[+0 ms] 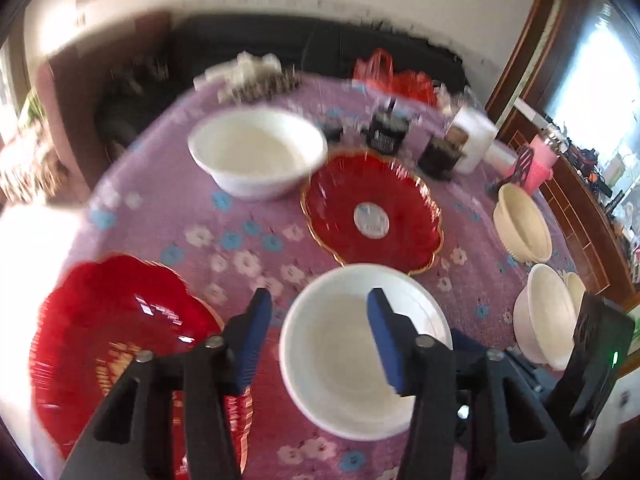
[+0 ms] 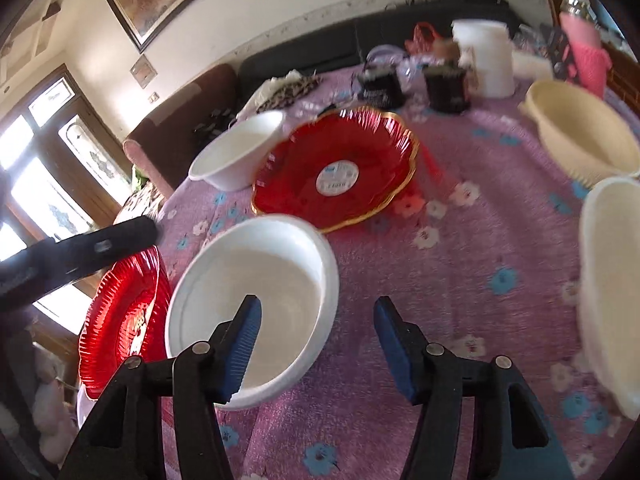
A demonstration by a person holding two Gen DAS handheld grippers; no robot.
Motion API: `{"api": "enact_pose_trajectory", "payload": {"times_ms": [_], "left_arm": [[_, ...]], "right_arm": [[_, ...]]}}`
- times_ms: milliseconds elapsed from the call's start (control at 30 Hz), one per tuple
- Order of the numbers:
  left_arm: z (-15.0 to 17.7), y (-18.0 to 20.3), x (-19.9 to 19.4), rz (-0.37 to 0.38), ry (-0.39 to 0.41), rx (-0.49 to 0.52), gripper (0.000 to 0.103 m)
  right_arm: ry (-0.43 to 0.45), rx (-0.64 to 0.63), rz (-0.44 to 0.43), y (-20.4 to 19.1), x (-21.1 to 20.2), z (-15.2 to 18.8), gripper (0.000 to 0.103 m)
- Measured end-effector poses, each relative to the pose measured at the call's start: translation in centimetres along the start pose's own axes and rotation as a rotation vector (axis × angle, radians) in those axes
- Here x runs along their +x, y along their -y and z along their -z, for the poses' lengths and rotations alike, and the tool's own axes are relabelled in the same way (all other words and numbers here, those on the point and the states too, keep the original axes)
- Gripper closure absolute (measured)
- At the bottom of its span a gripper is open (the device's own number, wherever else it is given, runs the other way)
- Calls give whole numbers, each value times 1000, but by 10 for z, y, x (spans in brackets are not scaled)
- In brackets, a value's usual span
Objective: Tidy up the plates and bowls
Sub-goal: 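Move both grippers to the rim of the large white bowl, then close the left gripper on the bowl rim while the right gripper closes beside it, then carry the white bowl with both grippers and lower it onto the large red plate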
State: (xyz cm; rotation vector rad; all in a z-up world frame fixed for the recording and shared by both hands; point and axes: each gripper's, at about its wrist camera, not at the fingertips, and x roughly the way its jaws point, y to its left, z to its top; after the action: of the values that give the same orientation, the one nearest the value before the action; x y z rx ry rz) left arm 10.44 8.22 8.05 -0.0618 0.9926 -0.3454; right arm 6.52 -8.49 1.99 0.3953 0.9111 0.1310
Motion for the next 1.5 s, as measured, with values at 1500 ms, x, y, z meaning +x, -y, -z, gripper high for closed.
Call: {"api": "enact_pose_trajectory", "payload": {"times_ms": [1500], "left_arm": [[64, 40, 38, -90, -116, 9, 88]], "right_arm": [[-21, 16, 97, 22, -5, 12, 82]]}}
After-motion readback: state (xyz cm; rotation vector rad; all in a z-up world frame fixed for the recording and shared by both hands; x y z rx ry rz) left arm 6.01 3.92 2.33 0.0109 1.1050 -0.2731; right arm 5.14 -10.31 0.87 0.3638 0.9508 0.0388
